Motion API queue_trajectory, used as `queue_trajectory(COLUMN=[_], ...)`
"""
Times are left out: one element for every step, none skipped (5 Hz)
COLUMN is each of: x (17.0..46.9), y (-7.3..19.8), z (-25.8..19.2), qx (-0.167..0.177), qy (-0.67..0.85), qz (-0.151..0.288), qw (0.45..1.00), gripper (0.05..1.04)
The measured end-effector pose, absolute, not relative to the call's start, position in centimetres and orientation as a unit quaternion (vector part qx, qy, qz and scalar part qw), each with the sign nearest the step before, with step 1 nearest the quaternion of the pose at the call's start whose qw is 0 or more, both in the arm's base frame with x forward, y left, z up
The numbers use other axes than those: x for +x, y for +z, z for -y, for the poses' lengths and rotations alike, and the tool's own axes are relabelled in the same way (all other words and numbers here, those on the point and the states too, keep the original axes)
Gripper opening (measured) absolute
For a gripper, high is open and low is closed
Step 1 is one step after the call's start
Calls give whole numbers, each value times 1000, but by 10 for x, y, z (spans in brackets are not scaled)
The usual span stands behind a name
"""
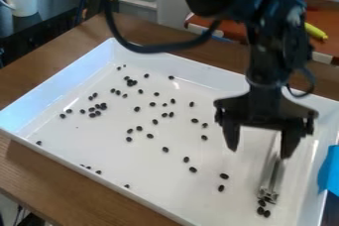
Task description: Sweep into pile
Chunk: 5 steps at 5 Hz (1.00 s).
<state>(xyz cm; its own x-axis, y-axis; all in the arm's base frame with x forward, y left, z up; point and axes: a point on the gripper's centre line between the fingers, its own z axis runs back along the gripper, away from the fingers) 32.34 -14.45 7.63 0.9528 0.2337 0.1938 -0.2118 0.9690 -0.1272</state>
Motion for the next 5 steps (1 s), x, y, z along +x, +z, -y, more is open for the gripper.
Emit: queue_trajectory(x=[323, 325, 327, 332, 335], y=[70, 62, 56, 55, 54], z=[150, 157, 159, 159, 152], qx=[-46, -33, -20, -14, -11], qy=[108, 109, 109, 109, 110], qz=[105, 100, 103, 107, 100], qw=[987, 988, 988, 988, 989], gripper=[1001, 982, 807, 478, 381])
